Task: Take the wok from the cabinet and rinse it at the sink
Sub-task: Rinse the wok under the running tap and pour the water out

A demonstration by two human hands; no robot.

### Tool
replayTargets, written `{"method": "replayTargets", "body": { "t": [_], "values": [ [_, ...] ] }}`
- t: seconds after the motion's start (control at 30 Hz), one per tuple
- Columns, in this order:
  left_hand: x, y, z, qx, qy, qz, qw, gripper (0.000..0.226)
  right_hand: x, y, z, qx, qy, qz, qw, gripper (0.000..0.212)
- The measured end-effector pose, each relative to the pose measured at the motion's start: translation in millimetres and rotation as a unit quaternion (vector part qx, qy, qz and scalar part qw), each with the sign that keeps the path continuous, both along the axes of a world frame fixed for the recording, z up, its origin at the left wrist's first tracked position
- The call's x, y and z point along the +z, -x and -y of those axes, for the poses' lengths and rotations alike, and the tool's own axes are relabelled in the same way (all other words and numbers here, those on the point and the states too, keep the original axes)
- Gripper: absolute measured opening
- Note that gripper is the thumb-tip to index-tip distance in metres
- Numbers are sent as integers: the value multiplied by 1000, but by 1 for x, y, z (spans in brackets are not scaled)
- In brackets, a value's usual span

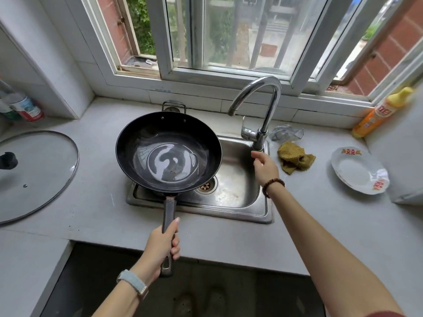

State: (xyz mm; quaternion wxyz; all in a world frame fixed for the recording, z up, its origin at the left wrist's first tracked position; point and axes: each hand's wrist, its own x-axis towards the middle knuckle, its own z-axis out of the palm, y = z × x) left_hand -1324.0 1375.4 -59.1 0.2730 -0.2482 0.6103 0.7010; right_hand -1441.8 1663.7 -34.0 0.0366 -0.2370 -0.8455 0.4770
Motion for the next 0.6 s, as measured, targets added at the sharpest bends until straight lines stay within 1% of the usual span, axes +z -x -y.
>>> {"method": "replayTargets", "body": {
  "t": [0.07,0.27,0.4,0.6],
  "values": [
    [-2,-1,6,-10,10,3,1000,30,0,20,-18,14,-24,-8,1000,43],
    [-6,-4,11,-19,26,13,999,33,-2,82,-40,124,-103,-5,987,55],
    [-4,0,8,-8,26,26,999,34,-5,107,-40,178,-109,-8,978,56],
    [2,6,1,1,16,32,999,37,-12,127,-43,195,-127,-31,972,58]
  ]
}}
